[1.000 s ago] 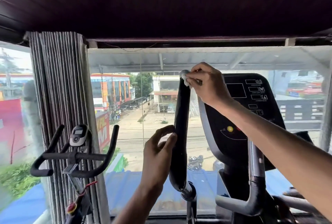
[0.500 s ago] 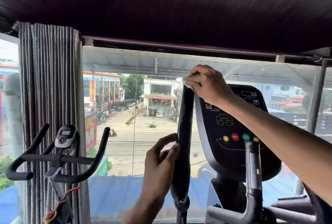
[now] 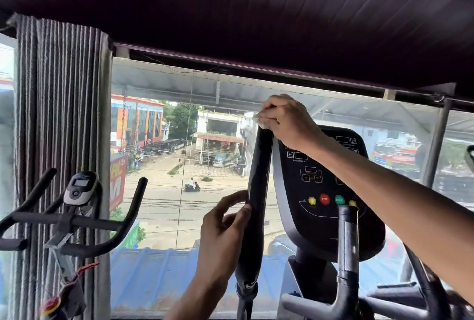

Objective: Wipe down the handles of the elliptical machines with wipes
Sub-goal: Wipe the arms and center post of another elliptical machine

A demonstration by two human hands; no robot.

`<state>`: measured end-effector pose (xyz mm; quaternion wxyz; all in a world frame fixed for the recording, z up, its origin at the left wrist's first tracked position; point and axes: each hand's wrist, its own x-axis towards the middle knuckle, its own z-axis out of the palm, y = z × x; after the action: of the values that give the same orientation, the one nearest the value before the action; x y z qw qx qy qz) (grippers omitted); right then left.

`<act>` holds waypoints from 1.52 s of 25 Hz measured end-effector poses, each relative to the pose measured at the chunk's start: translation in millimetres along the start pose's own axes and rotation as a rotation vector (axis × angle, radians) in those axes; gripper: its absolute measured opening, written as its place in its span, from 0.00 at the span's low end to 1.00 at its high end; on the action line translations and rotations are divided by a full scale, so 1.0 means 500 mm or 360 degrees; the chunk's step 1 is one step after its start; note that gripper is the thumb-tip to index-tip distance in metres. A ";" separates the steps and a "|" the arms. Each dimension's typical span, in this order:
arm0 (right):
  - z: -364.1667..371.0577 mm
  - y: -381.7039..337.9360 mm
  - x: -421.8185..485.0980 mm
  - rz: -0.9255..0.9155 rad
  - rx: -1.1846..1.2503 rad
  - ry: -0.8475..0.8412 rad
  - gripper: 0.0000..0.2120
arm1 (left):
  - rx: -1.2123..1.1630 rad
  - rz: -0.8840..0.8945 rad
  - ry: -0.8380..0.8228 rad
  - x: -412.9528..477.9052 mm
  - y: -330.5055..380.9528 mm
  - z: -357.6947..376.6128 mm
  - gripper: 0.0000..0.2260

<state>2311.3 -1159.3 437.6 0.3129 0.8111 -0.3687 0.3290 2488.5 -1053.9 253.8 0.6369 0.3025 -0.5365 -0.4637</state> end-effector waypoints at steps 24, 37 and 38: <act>-0.025 -0.061 -0.078 -0.0364 0.0256 -0.0500 0.12 | -0.0112 0.0021 -0.0048 0.001 -0.022 -0.005 0.09; -0.014 0.002 -0.010 -0.0268 -0.0166 -0.0168 0.08 | -0.0103 0.0034 -0.0016 0.003 -0.022 -0.002 0.09; -0.014 0.019 0.002 -0.0197 -0.0201 -0.0072 0.08 | -0.0109 0.0034 -0.0019 0.002 -0.022 -0.001 0.09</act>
<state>2302.1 -1159.3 444.7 0.3747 0.8183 -0.3447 0.2667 2486.2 -1059.0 244.4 0.6486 0.2719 -0.5273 -0.4768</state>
